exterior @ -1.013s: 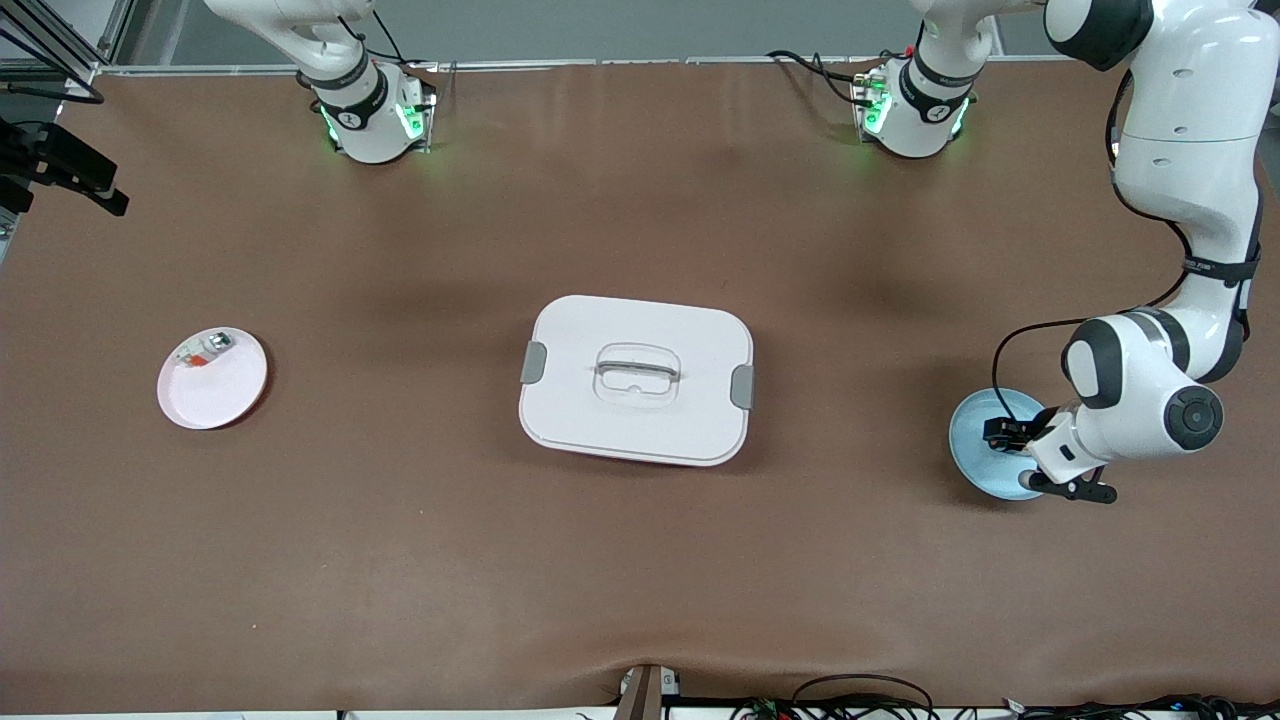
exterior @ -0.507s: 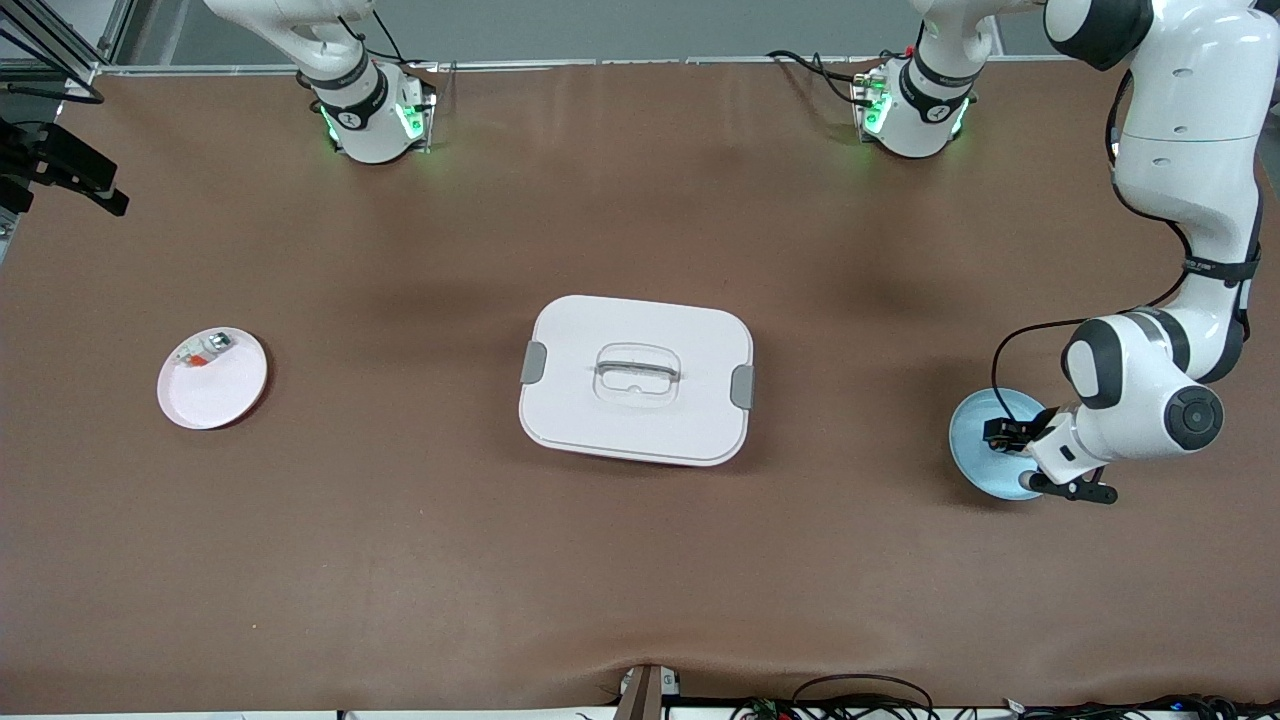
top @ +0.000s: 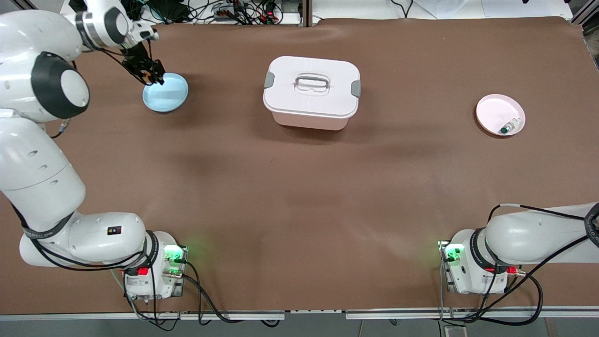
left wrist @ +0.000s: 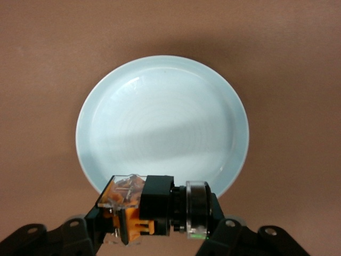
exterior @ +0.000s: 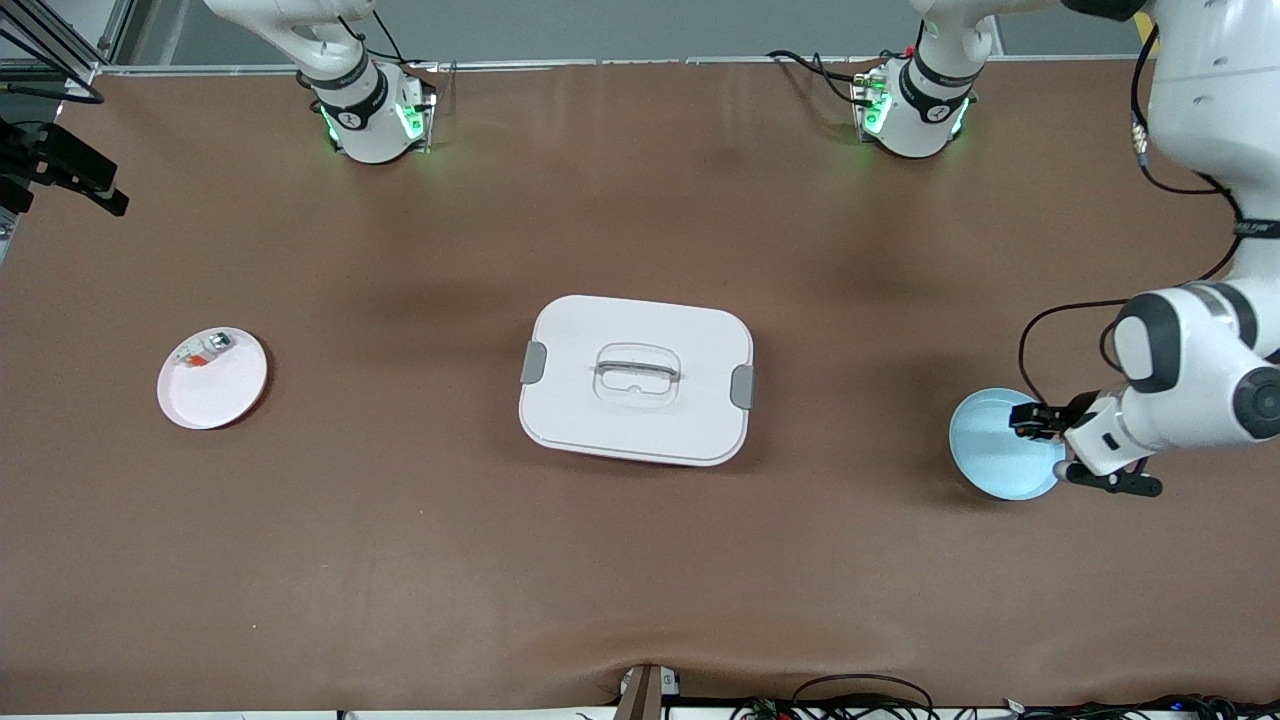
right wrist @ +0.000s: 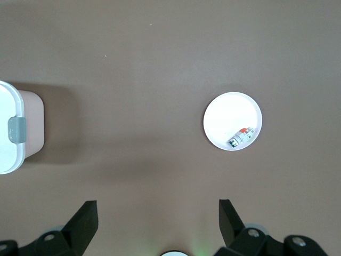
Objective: Transfer orange switch to right arm and place
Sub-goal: 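Lift the orange switch with the left gripper toward the box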
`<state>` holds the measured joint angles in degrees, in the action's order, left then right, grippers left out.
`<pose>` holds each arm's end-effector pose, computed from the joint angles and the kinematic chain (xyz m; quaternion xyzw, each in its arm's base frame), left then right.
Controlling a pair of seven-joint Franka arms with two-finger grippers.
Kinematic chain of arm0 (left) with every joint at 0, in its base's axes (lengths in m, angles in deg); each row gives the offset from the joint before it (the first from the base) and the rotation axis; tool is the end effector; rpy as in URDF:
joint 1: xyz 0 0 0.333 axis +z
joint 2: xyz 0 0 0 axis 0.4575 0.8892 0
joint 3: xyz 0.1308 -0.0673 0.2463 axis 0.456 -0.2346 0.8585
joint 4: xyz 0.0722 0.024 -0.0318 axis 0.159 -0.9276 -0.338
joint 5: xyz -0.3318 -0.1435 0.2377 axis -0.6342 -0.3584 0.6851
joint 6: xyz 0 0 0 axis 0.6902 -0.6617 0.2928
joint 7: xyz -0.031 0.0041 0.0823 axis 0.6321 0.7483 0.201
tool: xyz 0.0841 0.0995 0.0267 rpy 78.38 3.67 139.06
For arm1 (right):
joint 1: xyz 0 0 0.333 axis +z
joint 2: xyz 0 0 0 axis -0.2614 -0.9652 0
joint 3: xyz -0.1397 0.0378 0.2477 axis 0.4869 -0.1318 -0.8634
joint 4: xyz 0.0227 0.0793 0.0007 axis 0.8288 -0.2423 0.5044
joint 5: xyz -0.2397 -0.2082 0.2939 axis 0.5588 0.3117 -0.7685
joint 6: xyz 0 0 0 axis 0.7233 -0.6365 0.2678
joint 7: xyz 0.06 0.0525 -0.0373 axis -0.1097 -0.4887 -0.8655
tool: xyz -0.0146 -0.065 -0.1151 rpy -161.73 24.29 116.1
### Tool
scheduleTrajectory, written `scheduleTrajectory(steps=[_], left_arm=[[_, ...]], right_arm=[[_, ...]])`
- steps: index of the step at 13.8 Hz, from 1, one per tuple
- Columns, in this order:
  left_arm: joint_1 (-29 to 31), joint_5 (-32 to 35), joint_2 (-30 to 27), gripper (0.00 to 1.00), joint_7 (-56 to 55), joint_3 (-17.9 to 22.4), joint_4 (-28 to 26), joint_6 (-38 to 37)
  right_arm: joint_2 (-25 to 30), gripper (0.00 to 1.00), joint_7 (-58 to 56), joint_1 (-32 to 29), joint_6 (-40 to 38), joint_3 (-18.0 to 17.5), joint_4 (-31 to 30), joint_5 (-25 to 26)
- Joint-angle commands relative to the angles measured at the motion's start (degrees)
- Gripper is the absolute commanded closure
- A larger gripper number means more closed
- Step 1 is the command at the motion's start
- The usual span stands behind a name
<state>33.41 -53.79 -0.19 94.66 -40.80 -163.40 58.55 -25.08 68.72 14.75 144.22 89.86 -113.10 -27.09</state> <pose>0.6667 0.0737 0.2045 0.9918 -0.0907 -0.0827 0.0349 0.5507 -0.0129 0.6383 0.9997 -0.0253 -0.0024 0.0010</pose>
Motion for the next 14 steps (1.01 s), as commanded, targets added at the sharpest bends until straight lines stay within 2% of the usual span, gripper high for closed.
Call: scheduleTrajectory(steps=[1, 6, 9, 14], left_arm=[[0.3, -1.2, -4.5, 0.61, 0.2, 0.2, -1.0, -4.9], [0.8, -1.3, -12.3, 0.61, -5.6, -0.3, -0.1, -15.7], [0.7, -5.7, -16.0, 0.61, -11.2, -1.8, 1.1, -22.0], [0.7, -11.9, -20.8, 0.61, -25.2, -8.6, 1.1, -25.8]], right_arm=[[1.5, 0.00, 0.8, 0.1, 0.5, -0.1, -1.3, -0.5], [1.5, 0.00, 0.7, 0.1, 0.7, -0.1, -1.3, -0.4], [1.5, 0.00, 0.8, 0.1, 0.9, -0.1, -1.3, -0.4], [1.3, 0.00, 0.7, -0.2, 0.7, 0.0, -1.3, -0.2]])
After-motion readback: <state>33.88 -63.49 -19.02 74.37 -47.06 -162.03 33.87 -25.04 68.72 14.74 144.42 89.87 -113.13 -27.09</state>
